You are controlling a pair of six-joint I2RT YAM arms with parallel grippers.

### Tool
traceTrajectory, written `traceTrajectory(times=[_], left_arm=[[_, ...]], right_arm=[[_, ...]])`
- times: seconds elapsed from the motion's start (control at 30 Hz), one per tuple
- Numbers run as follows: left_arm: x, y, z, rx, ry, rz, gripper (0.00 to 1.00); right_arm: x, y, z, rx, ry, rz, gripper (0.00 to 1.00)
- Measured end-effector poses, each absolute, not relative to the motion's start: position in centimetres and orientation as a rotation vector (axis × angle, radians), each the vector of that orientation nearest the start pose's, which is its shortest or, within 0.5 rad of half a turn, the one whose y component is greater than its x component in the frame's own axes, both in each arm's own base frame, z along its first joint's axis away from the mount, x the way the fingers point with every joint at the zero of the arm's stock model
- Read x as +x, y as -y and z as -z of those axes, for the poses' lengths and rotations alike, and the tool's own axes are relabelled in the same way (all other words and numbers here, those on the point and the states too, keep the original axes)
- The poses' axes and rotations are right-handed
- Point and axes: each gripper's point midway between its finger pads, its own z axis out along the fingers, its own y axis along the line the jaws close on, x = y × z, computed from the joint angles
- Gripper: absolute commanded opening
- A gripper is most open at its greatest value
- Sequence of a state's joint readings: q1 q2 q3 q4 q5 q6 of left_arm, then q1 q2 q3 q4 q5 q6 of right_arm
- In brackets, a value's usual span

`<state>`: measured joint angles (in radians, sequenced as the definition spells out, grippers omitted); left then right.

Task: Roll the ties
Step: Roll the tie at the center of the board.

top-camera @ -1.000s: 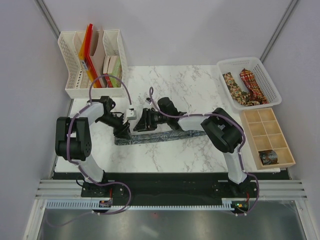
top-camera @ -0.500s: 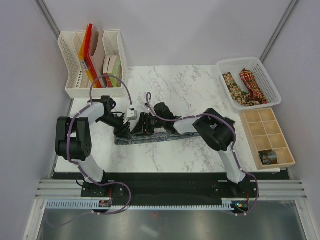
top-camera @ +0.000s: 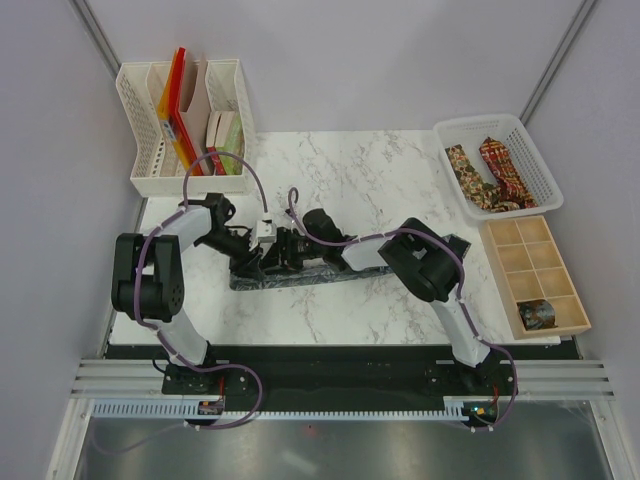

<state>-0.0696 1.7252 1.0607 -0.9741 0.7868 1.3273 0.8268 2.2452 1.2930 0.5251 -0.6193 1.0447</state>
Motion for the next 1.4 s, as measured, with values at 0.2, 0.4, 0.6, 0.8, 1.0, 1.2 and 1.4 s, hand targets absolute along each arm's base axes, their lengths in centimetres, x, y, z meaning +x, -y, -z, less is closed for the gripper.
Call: traceTrajectory(times=[0.2,0.4,0.6,0.8,1.0,1.2,1.4], left_arm=[[25.8,11.5,-4.5,1.636,-1.995,0.915,0.42],[25.9,11.5,-4.5,1.632,-1.999,0.912,0.55],[25.8,10.6,-4.7,1.606,-2.021,0.878,0.64],[27.0,7.2,-6.7,1.535,-2.03,0.734,0.8],[26.3,7.4,-6.6,1.595,-1.989,0.719,0.98],[26.5,8.8,-5.2,1.691,-1.933,0.671,0.92],[25.5,9.0,-3.0,1.806,-1.954,0.624,0.75]], right_arm=[[27.1,-49.2,-4.9,-0.212,-2.421,-1.682,0.33],[27.0,-48.9,-3.8,-0.225,-2.463,-1.625,0.12],[27.3,-47.8,-2.4,-0.234,-2.516,-1.546,0.05],[27.8,-47.4,-2.1,-0.242,-2.525,-1.516,0.04],[27.8,-47.4,-2.1,-0.249,-2.528,-1.507,0.02],[27.8,-47.4,-2.1,-0.266,-2.522,-1.502,0.02],[27.9,-47.4,-2.1,-0.28,-2.523,-1.493,0.01]])
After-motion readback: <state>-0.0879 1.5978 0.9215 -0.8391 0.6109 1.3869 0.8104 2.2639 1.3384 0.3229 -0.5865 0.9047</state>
